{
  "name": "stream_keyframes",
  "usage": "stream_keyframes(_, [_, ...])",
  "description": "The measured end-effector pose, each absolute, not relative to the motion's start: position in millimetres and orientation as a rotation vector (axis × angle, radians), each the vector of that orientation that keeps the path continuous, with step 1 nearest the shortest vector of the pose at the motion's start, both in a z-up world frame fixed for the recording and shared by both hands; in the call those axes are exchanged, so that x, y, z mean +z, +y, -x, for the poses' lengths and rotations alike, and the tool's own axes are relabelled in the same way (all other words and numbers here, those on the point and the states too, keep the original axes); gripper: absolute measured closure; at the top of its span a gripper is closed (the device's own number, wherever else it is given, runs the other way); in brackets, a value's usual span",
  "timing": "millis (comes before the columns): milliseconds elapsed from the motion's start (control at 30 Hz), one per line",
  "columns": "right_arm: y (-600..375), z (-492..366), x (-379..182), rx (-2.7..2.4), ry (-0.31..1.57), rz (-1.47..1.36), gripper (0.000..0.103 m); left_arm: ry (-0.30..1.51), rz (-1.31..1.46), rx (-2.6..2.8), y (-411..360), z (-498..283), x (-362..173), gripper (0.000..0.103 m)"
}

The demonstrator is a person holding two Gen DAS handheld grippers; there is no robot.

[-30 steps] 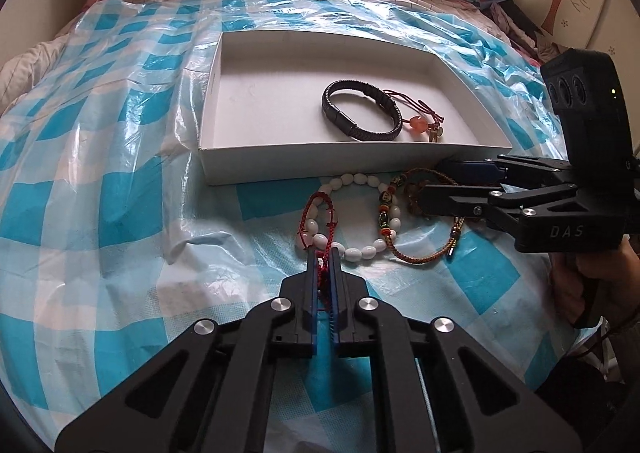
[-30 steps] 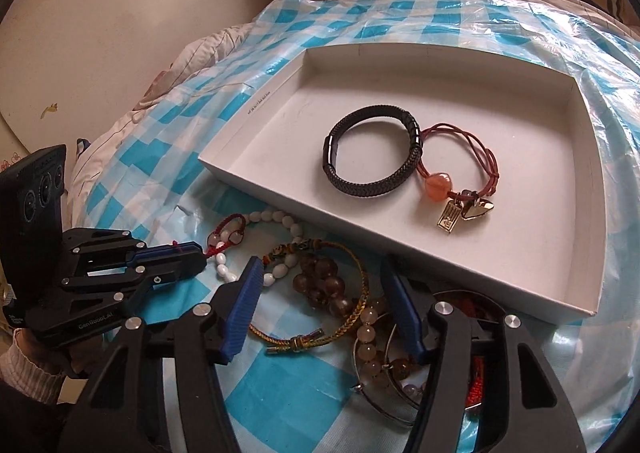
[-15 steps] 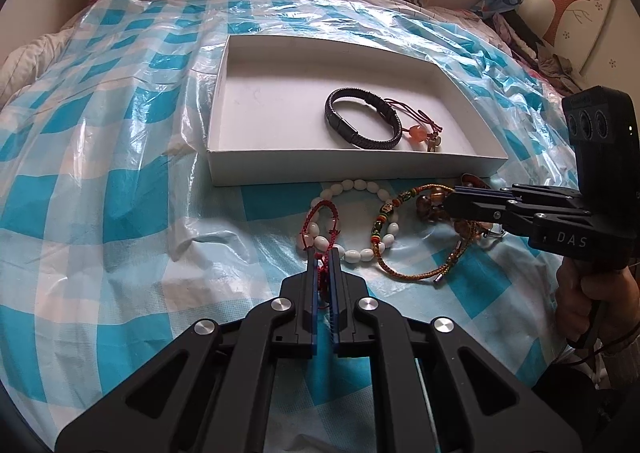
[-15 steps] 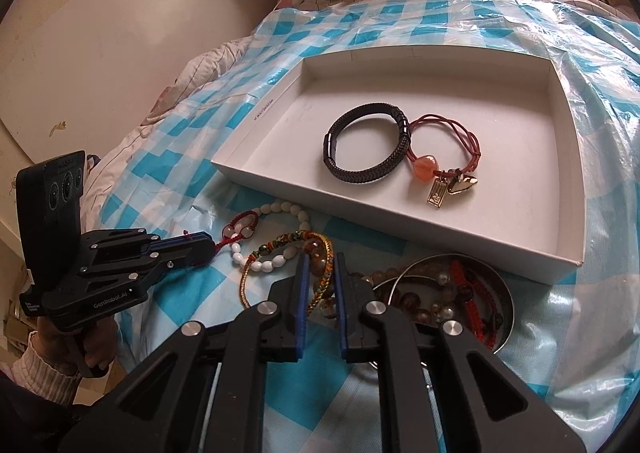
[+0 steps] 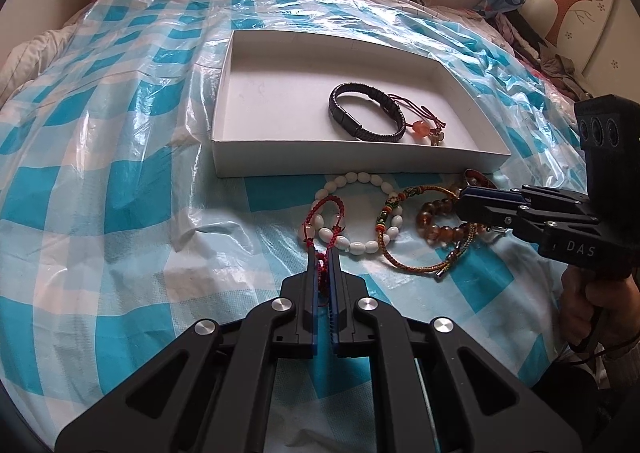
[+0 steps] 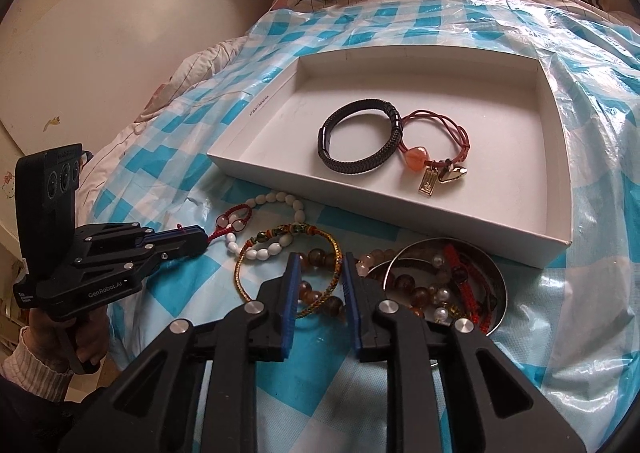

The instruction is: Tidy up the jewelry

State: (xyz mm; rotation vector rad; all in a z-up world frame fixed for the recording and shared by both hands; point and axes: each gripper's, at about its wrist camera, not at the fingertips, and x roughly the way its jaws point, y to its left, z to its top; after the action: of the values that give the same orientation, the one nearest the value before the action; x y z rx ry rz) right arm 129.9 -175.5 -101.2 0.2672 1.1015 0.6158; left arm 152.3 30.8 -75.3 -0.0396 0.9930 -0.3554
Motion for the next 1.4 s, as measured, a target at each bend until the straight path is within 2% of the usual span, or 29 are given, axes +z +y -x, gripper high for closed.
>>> stream_keyframes(33, [-175, -130, -101, 0.618, 1.099, -0.265, 0.091, 0.993, 0.041, -0.355, 31, -152, -76, 0.099])
stream_keyframes(167, [-175, -132, -104, 0.614, 1.119, -0.265, 0.091, 0.994, 0.046, -0.355, 31, -153, -76, 0.099])
stream_keyframes(233, [-175, -135, -106, 0.617, 1.126, -0.272, 0.082, 0.994, 0.045, -0.355, 31, -153, -76, 0.099])
stream_keyframes(400, [-164, -141, -110, 0.622, 1.134, -0.202, 0.082, 0.995, 0.047, -0.354, 31, -153, -77, 0.099])
stream_keyframes(500, [-163, -141, -109, 0.626, 1.136, -0.186, 0.099, 0.991, 0.047, -0.351, 31, -153, -77, 0.099])
stream_keyframes(900, [-193, -117, -59, 0.618, 0.995, -0.324, 0.099, 0.932, 0.056, -0.358, 33, -143, -46, 0.099])
stream_keyframes(1400, [-223, -137, -24, 0.582, 0.881, -0.401, 0.1, 0.809, 0.019, -0.416, 5, -161, 14, 0.099])
